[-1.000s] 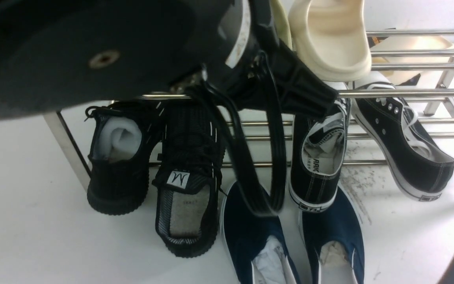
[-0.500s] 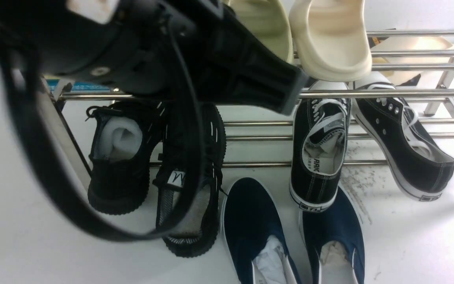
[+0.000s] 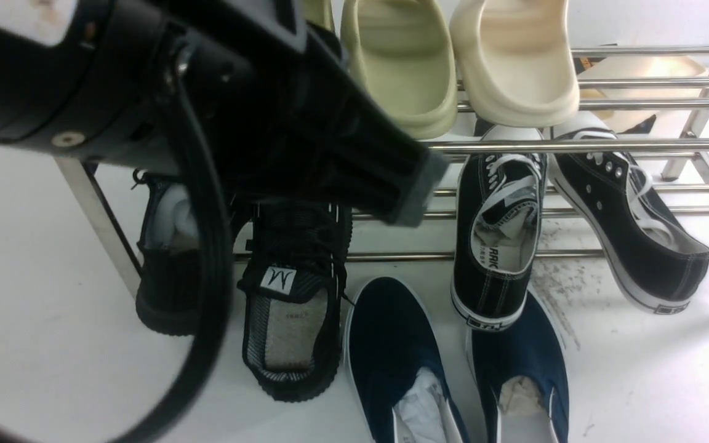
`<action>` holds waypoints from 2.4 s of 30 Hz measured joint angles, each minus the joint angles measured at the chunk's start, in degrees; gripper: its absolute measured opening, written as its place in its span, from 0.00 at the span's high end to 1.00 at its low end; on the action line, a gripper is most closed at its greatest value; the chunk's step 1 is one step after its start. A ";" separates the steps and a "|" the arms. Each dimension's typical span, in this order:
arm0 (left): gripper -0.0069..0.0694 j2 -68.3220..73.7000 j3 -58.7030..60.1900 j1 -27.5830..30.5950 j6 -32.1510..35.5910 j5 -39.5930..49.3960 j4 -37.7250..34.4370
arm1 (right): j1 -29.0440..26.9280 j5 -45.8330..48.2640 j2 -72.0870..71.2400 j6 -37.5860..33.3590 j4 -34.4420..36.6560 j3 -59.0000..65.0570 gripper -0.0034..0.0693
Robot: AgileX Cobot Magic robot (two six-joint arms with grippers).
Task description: Take the shoes off the shelf with your hand on the white table.
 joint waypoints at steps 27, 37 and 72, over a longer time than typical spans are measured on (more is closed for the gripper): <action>0.86 -20.30 45.80 0.00 -30.91 -31.82 4.17 | 0.00 4.47 0.00 -20.72 -5.05 -0.62 0.80; 0.84 -16.68 48.63 0.00 -34.98 -42.18 13.95 | 0.00 4.47 0.00 -20.77 -5.05 -0.62 0.78; 0.81 -65.48 87.83 67.50 12.21 -42.97 -25.47 | 0.00 4.47 0.00 -20.77 -5.05 -0.62 0.72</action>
